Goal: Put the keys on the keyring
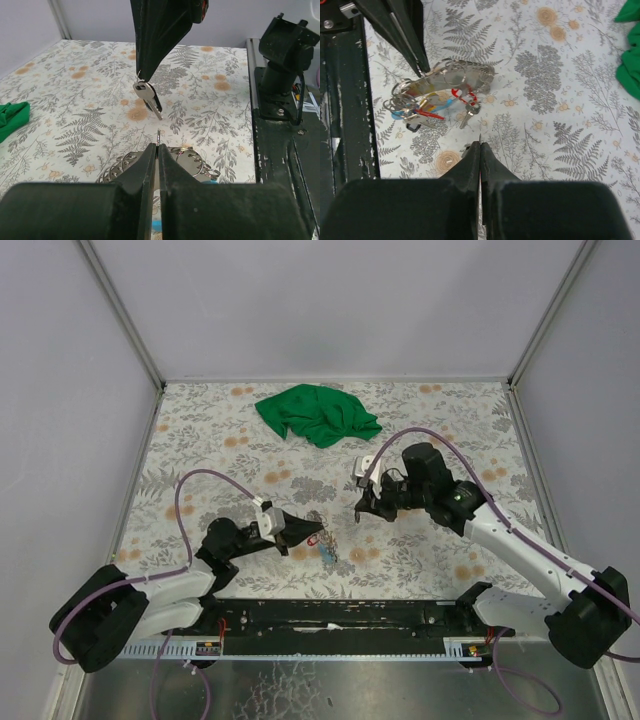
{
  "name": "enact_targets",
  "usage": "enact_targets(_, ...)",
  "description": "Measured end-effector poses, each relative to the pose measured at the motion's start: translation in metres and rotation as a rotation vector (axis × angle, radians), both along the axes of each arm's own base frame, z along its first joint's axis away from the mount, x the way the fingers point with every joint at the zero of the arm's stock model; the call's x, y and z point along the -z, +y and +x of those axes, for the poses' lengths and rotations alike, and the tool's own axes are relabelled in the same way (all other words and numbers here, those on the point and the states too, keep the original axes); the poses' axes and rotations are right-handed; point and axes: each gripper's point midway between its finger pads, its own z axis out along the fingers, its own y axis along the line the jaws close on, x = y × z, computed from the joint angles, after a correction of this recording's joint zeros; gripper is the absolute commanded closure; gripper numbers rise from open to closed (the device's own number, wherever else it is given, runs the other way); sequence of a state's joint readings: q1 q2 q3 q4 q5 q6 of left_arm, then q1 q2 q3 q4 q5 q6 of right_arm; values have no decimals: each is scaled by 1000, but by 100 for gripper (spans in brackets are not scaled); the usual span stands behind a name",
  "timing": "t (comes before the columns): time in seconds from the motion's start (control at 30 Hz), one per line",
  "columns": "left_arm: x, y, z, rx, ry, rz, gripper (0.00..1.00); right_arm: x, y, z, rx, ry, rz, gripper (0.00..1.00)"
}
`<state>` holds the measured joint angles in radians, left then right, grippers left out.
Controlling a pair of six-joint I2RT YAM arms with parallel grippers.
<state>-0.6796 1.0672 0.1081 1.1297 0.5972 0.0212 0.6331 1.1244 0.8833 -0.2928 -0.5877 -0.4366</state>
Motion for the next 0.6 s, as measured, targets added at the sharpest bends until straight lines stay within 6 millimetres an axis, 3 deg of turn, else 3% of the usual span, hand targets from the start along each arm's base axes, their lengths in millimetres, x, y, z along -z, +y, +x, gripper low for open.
enact_targets(0.3, 6, -6, -12, 87, -51, 27, 100, 3, 21, -30, -153, -65, -32, 100)
enact_targets(0.6, 11, -8, -14, 116, -83, 49, 100, 12, 30, -44, -218, -127, -69, 100)
